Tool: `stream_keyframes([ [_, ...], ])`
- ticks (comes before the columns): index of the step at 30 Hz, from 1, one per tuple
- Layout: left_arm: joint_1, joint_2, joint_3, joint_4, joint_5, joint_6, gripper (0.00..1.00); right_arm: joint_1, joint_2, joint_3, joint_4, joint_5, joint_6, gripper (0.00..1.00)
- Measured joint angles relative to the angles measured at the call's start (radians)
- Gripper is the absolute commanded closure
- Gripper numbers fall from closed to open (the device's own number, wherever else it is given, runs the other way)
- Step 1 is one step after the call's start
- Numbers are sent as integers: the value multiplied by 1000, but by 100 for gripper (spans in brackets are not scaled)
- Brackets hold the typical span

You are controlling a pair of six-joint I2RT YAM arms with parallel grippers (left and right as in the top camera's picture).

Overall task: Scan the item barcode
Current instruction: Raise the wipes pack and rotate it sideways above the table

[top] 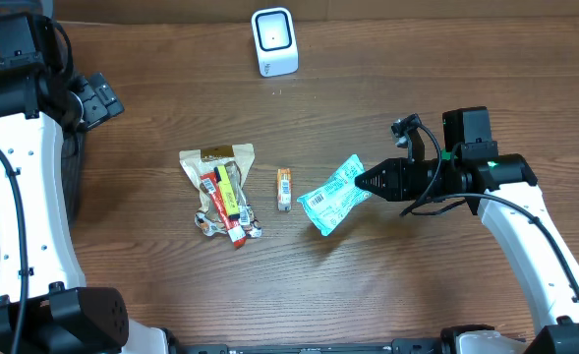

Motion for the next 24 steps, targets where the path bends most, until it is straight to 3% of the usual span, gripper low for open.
stream_keyframes([
  [24, 0, 0, 0, 0, 0, 0, 0, 0, 0, 0, 2, 0, 20, 96],
])
